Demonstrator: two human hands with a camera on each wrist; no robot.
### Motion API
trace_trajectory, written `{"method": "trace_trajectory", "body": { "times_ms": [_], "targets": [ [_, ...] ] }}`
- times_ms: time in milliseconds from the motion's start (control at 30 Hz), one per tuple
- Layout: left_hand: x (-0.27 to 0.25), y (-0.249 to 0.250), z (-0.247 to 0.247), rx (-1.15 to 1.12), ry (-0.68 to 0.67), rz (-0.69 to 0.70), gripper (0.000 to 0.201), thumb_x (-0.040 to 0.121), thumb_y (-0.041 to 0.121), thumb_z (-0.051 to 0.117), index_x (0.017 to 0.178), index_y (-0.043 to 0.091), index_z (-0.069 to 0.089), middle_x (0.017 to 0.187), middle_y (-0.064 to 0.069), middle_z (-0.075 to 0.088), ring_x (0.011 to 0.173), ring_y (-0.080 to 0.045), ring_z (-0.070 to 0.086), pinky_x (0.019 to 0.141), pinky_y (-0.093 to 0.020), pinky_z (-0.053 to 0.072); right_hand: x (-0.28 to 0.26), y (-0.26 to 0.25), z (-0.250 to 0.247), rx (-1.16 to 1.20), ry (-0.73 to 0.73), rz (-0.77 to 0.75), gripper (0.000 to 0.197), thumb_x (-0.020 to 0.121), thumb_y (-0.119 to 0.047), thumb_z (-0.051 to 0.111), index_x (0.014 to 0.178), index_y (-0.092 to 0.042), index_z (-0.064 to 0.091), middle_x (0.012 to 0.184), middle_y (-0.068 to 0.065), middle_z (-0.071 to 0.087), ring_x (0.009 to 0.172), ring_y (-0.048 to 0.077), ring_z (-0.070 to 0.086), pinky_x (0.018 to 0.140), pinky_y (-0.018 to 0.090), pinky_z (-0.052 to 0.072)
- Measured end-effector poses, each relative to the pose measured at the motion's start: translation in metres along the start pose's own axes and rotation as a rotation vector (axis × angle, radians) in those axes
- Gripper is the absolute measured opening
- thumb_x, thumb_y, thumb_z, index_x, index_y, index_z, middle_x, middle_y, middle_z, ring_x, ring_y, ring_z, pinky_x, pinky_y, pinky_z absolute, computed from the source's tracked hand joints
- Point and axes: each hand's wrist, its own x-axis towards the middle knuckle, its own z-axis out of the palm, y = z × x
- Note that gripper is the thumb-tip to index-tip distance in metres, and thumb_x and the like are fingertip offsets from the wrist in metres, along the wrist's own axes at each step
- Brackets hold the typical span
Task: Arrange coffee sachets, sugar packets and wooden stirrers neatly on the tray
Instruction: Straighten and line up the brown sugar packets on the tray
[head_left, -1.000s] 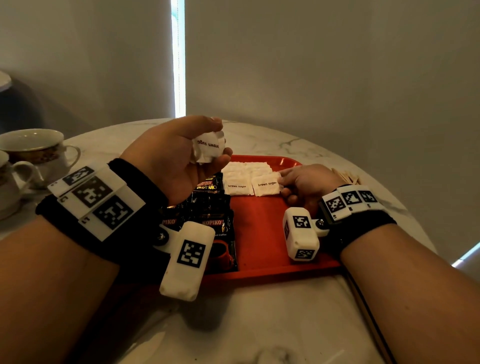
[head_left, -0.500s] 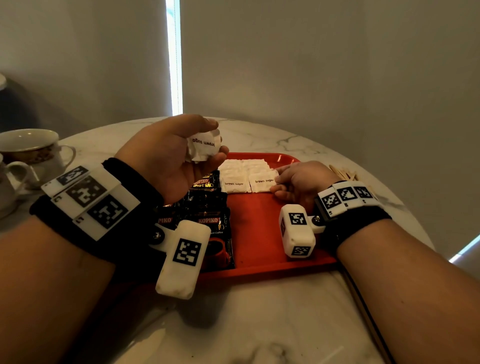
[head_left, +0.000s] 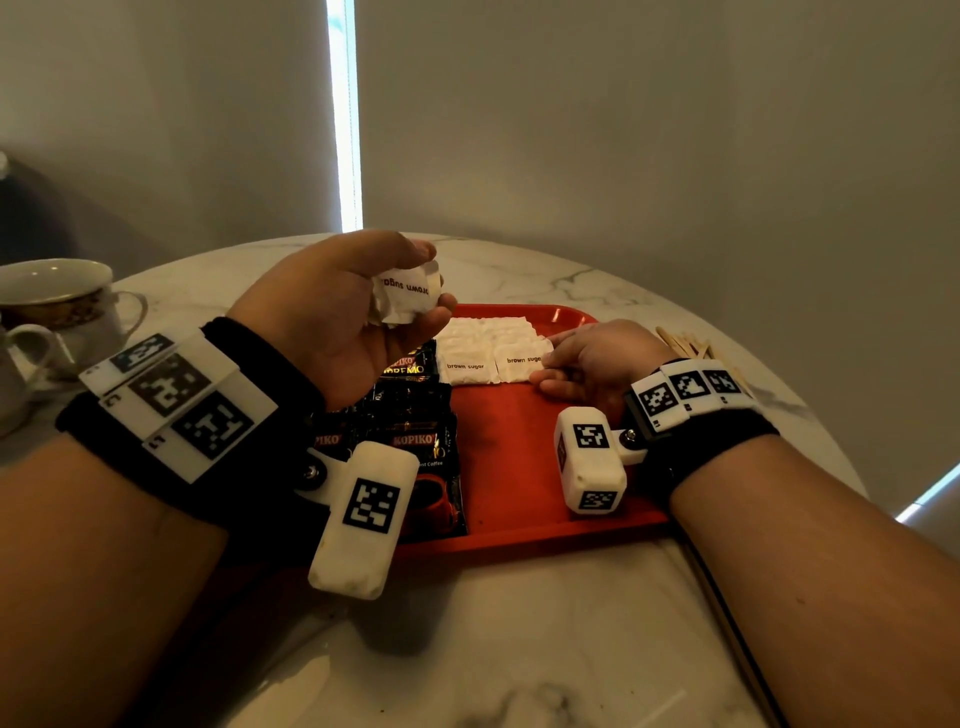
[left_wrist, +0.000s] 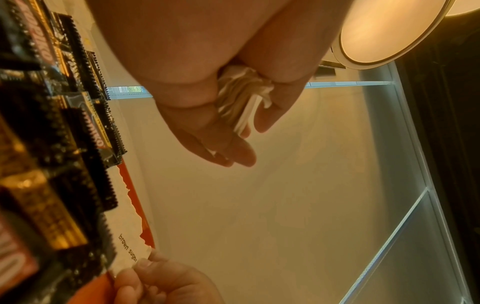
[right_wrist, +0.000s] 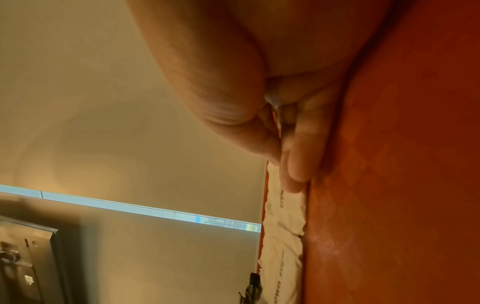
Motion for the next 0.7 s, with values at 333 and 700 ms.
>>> {"method": "trace_trajectory", "body": {
  "times_ms": [333,700],
  "targets": [
    [-0.007,0.000,0.003,-0.048,-0.048,-0.038,0.021,0.090,0.001,0.047,0.104,0.002,0.064,0.137,-0.030,0.045,0.094,-0.038,0.067,0.065,-0.028,0.060,-0.007,-0.001,0.002,0.022,0.030,-0.015,0.021,0.096,0.003,0.056,0.116,-0.002,0.060,0.091,0.016,0.068,0.061,0.018,0.073,0.053,0.025,0.058],
    [-0.007,-0.001,0.001,-0.002,-0.181,-0.054,0.042,0.092,0.000,0.049,0.133,0.003,0.057,0.118,-0.021,0.068,0.083,-0.028,0.074,0.064,-0.033,0.061,-0.027,-0.020,0.001,0.270,-0.134,-0.245,0.026,0.091,-0.035,0.067,0.099,-0.010,0.063,0.067,-0.001,0.051,0.053,0.011,0.055,0.050,0.022,0.043]
  ]
}}
